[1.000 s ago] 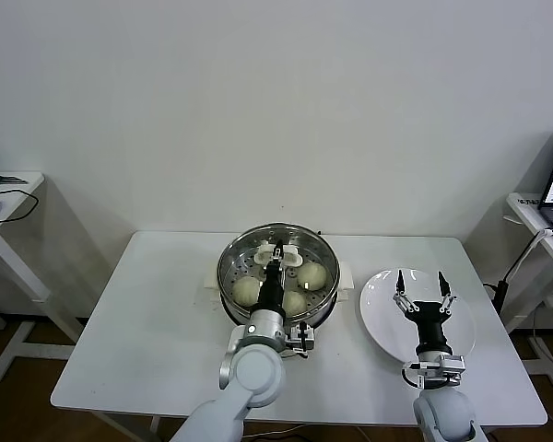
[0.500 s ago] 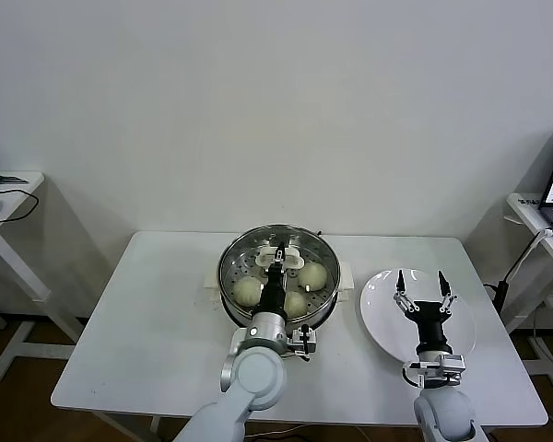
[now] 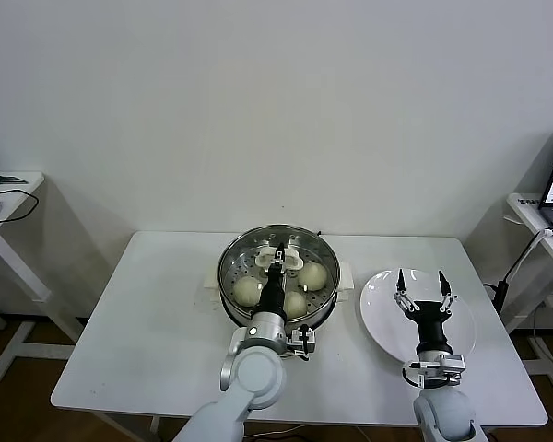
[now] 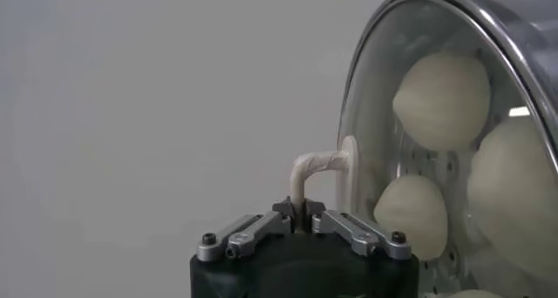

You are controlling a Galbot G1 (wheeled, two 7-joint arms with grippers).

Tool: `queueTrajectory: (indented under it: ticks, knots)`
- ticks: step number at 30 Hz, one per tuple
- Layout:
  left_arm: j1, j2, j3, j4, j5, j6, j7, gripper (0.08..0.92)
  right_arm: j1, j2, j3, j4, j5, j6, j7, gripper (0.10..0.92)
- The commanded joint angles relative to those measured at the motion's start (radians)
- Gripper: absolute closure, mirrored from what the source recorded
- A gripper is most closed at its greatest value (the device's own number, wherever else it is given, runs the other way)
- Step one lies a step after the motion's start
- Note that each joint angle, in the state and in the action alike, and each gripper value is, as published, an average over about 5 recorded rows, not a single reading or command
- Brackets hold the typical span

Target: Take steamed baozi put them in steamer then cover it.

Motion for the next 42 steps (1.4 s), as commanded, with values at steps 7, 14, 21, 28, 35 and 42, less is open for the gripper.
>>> queueTrajectory:
  ticks: [7, 14, 21, 28, 35, 42]
  knots:
    - [0.013, 0.006, -0.008, -0.045, -0.018, 0.008, 0.004, 0.670, -0.004, 0.002, 0.000, 0.001, -0.001, 0.001, -0.001, 0.203]
    - [0.061, 0.045, 0.001, -0.144, -0.051, 0.020, 0.007, 0.471, 0.006, 0.003, -0.005, 0.000, -0.004, -0.003, -0.001, 0.203]
    - [0.138, 0.117, -0.018, -0.306, -0.103, 0.030, 0.017, 0.265, 0.014, -0.003, -0.005, 0.005, -0.020, -0.024, 0.009, 0.203]
    - [0.265, 0.203, -0.142, -0.489, -0.258, 0.006, -0.027, 0.179, 0.011, -0.023, -0.013, 0.050, 0.003, -0.120, 0.045, 0.203]
    - [0.486, 0.127, -0.543, -0.550, -0.964, -0.275, -0.271, 0.177, -0.030, -0.045, -0.011, 0.121, 0.184, -0.180, -0.005, 0.203]
    - [0.538, 0.069, -0.840, -0.374, -1.481, -0.578, -0.221, 0.177, -0.065, -0.052, -0.008, 0.133, 0.222, -0.217, -0.001, 0.203]
